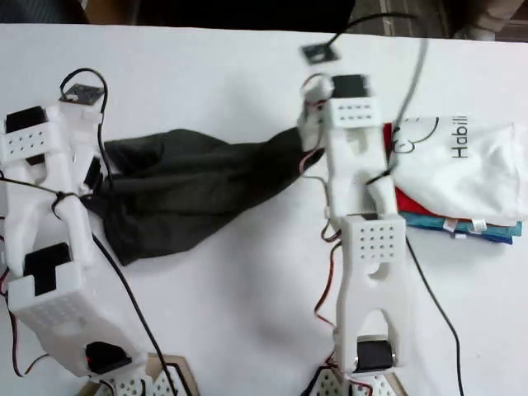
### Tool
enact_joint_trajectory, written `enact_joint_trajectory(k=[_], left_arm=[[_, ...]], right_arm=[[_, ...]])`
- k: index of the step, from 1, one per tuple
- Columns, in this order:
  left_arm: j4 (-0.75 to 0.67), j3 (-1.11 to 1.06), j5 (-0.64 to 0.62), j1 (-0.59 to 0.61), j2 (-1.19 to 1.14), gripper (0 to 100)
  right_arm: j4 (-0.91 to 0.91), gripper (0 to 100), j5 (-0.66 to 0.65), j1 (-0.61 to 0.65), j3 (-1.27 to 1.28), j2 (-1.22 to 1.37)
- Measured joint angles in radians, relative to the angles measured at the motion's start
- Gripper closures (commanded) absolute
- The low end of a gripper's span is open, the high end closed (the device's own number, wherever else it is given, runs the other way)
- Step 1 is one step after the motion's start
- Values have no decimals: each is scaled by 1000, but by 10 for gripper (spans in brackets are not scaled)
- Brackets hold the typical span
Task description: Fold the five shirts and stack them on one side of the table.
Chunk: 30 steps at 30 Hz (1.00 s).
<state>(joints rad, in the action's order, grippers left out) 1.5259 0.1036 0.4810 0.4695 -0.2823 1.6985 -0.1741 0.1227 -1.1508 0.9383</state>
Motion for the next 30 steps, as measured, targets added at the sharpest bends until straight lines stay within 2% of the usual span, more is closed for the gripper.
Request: enact_joint_trajectory(k=[7,15,23,30], left_arm=[[0,0,0,-61,0,976],[8,0,0,-120,0,976],[222,209,0,-241,0,976],[241,216,46,-311,57,976]], right_arm=[[11,943,-26,-61,80,-109],[-20,974,-104,-61,666,-543],[-393,974,-147,-157,1367,-974],[-772,976,-147,-227,1875,-1189]])
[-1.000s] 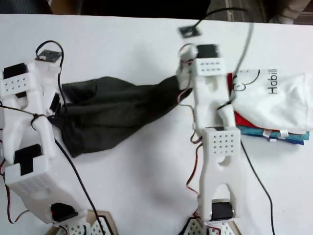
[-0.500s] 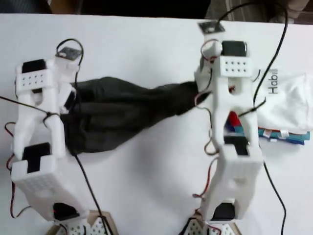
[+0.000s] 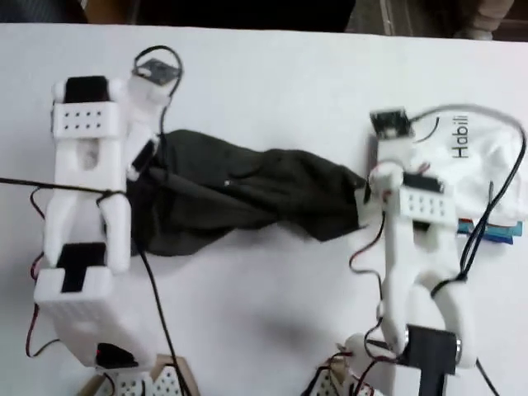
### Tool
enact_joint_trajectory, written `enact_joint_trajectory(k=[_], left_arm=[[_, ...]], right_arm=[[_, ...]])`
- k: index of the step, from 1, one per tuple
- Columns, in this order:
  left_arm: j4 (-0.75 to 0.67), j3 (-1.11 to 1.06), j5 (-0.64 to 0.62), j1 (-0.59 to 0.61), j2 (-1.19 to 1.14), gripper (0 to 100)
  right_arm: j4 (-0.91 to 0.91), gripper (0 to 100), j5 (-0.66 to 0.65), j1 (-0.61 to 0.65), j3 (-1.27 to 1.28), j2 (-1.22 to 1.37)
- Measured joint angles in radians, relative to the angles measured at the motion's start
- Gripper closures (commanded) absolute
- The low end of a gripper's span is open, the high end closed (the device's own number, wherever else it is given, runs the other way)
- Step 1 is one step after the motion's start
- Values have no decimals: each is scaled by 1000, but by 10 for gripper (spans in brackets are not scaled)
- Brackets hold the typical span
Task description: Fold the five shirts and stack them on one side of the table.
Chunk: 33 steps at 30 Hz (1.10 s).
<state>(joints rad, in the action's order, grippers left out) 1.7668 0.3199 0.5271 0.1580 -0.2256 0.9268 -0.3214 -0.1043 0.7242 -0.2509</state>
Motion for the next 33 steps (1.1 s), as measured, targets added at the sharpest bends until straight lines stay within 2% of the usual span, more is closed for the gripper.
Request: enact_joint_trajectory(k=[4,8,11,19,25,29,33], left_arm=[[0,-98,5,-78,71,976],[0,-180,11,-103,157,976],[0,-287,26,-103,241,976],[0,-717,226,-106,417,976],[-14,-833,270,-127,500,976],[-167,-905,282,-117,506,976],[-422,-1020,288,3,508,976]], right_arm=[[-140,976,0,-5,100,-23],[-158,976,0,-6,106,-25],[-117,976,0,-34,92,-25],[35,976,0,-161,-37,-25],[55,976,0,-169,-46,-25],[55,976,0,-169,-46,-25],[55,976,0,-169,-46,-25]])
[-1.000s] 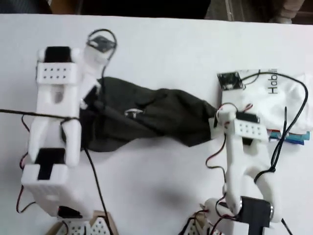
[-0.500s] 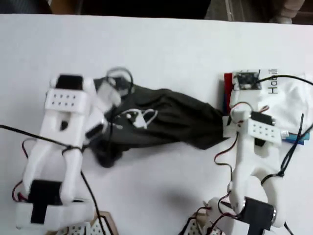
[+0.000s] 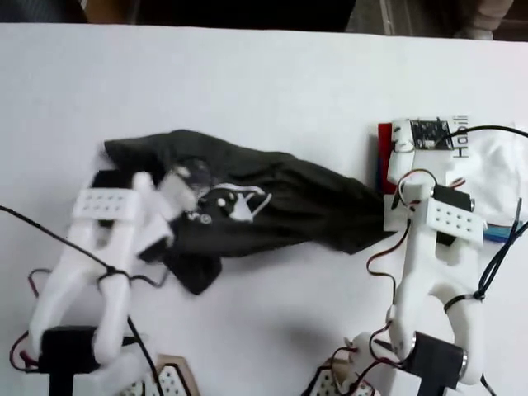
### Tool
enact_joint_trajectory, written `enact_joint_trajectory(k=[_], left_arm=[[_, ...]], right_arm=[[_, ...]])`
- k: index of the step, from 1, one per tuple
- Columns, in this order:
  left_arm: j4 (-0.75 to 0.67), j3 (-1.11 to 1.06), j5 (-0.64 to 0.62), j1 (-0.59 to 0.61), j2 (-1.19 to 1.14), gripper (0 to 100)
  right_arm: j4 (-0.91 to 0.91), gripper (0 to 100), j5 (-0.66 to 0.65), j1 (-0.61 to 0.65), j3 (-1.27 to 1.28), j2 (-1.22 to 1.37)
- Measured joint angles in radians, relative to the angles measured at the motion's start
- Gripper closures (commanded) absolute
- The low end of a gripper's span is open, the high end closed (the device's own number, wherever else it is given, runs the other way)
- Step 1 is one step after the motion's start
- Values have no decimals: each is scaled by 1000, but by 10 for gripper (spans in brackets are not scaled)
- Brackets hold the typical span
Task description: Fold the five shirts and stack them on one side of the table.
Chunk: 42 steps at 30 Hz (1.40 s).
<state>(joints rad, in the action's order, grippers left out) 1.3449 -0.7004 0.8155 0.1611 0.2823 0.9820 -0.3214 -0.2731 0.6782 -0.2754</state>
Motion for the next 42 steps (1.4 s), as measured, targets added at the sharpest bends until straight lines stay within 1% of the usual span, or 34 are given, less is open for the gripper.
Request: enact_joint_trajectory(k=[2,3,5,7,12,16,19,21,24,27,29,30,33,36,40,42], left_arm=[[-130,-41,0,104,0,976],[-170,-51,0,160,0,976],[-187,-51,6,262,2,972],[-157,-55,20,330,5,932],[-25,-55,127,387,6,763],[28,-49,158,391,12,748],[120,28,163,388,12,748],[224,97,163,353,12,748],[374,158,169,259,17,748],[405,160,169,158,25,748],[405,158,158,61,25,748],[404,147,130,3,25,748],[345,89,60,-155,25,748],[244,-18,41,-250,25,748],[63,-172,23,-267,25,745],[-20,-199,-32,-253,25,745]], right_arm=[[0,976,0,14,0,0],[0,976,0,28,0,0],[0,976,0,60,0,0],[0,976,0,95,9,-2],[0,976,0,144,31,-2],[-9,976,0,175,57,-2],[-40,976,0,193,80,-2],[-48,976,0,196,81,-2],[-52,976,0,196,83,-2],[-52,976,0,196,83,-2],[-52,976,0,196,83,-2],[-52,976,0,196,83,-2],[-52,976,0,196,83,-2],[-52,976,0,196,83,-2],[-52,976,0,195,83,-2],[-52,976,0,195,83,-2]])
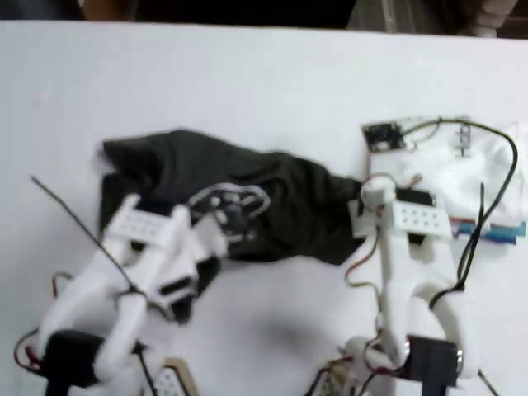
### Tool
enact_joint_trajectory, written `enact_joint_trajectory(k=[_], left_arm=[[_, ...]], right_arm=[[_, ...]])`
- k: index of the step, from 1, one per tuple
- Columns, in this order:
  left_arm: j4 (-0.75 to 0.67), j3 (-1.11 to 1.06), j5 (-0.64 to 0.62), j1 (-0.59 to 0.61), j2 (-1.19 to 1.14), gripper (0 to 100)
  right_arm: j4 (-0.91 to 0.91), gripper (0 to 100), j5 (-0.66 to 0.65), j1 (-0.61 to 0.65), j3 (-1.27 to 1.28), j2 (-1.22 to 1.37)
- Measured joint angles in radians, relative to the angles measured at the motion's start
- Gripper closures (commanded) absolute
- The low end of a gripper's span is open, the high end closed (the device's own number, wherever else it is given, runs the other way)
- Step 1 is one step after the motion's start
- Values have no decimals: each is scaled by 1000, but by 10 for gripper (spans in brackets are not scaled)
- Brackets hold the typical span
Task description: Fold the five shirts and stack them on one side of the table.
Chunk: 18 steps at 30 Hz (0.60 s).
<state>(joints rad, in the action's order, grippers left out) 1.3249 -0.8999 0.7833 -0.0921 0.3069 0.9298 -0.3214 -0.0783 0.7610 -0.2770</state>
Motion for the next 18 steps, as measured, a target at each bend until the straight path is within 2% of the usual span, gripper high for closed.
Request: enact_joint_trajectory(k=[4,8,12,18], left_arm=[[-101,-6,-199,14,0,745],[-170,-6,-301,14,0,745],[-213,-12,-348,14,0,745],[-258,-43,-353,14,0,746]], right_arm=[[-11,976,0,0,0,0],[-15,976,0,0,0,0],[-15,976,0,0,0,0],[-15,976,0,0,0,0]])
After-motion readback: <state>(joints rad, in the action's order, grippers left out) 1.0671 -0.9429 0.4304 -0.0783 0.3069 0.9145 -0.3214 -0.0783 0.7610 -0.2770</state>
